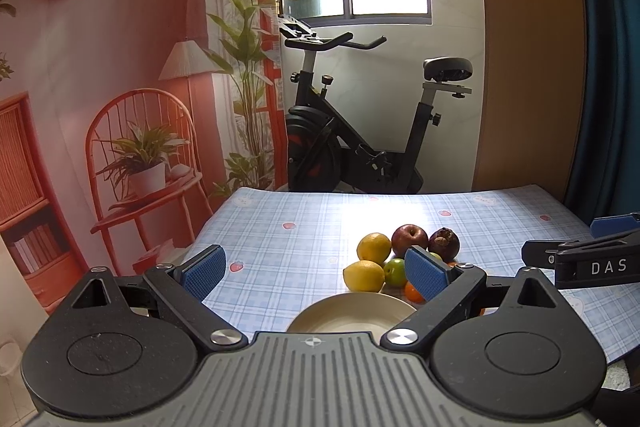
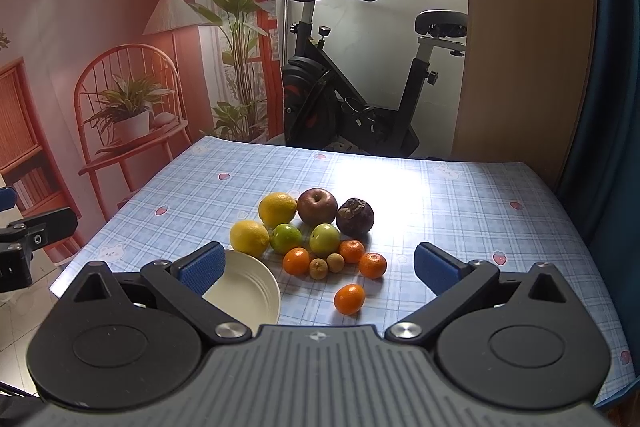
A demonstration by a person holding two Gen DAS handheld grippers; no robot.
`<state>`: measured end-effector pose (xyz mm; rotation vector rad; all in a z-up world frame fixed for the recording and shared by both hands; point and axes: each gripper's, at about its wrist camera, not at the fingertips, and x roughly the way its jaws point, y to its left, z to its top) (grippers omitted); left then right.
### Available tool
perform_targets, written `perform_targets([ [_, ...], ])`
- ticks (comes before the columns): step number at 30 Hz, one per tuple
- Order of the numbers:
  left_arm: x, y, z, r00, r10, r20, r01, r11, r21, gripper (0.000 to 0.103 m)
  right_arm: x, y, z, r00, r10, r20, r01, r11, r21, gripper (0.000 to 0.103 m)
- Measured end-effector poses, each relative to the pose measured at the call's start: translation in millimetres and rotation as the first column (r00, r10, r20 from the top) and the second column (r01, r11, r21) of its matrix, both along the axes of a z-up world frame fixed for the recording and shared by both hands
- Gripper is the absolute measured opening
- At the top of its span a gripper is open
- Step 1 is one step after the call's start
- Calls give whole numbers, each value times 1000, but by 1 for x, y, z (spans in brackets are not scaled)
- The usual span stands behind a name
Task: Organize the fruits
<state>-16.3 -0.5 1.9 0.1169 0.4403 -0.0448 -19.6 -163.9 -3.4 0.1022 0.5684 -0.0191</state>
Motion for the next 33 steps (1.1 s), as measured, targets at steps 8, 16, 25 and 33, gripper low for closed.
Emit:
perform_targets([
  [8,0,-1,0,1000,1,0,-1,1000,-1,98,0,-1,0,1000,-2,6,2,1000,-4,103],
  [16,1,0,0,1000,-2,-1,1,1000,-7,98,-1,-1,-1,1000,-3,9,3,1000,-6,103],
  [25,0,-1,1,1000,-2,-1,2,1000,-12,98,-2,-3,0,1000,-4,13,4,1000,-10,103],
  [33,-1,0,1,1000,-3,1,3,1000,-15,98,-1,-3,1,1000,-4,15,4,1000,-12,103],
])
